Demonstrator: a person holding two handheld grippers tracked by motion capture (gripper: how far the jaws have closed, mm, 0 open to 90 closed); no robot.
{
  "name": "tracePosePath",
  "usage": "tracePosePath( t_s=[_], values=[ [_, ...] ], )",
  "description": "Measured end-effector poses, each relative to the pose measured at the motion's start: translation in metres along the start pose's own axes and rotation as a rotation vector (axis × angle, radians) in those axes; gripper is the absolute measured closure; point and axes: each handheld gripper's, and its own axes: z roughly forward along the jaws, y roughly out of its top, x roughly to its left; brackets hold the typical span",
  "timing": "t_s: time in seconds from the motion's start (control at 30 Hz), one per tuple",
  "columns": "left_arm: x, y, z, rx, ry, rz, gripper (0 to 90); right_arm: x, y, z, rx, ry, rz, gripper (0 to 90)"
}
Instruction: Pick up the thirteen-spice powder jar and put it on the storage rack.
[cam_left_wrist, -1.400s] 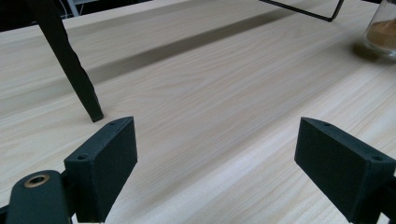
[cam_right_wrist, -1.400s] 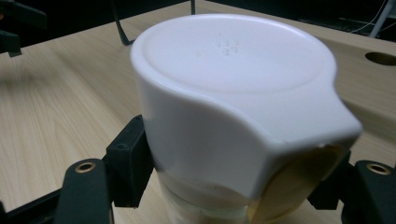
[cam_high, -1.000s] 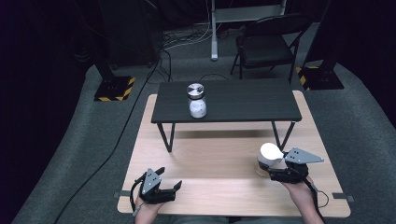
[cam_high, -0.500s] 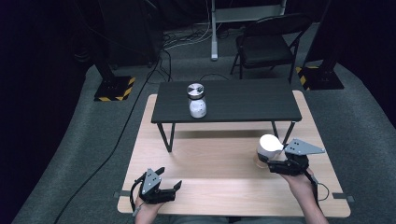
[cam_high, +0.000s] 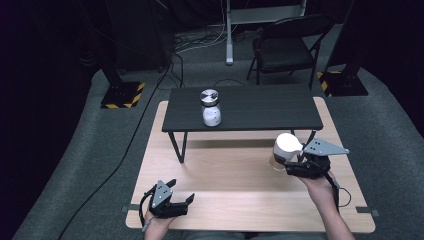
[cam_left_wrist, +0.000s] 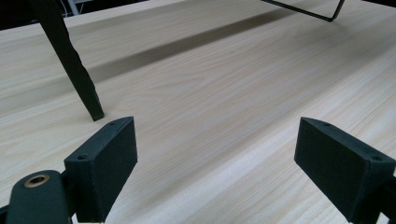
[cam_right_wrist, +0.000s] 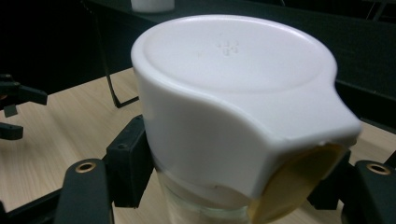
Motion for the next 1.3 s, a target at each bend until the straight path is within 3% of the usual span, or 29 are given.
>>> tracePosePath(
  t_s=[0.4, 0.77, 1.3],
  values=[
    [0.000, 0.000, 0.000, 0.001, 0.000, 0.000, 12.6, -0.005, 0.028, 0.003, 0.001, -0.005, 0.005, 29.5],
    [0.000, 0.000, 0.001, 0.004, 0.000, 0.001, 12.5, -0.009, 0.046, 0.004, -0.033, -0.012, 0.005, 29.5],
    [0.000, 0.001, 0.001, 0.008, -0.001, 0.000, 12.6, -0.007, 0.078, 0.011, -0.053, -0.025, -0.035, 29.5]
  ],
)
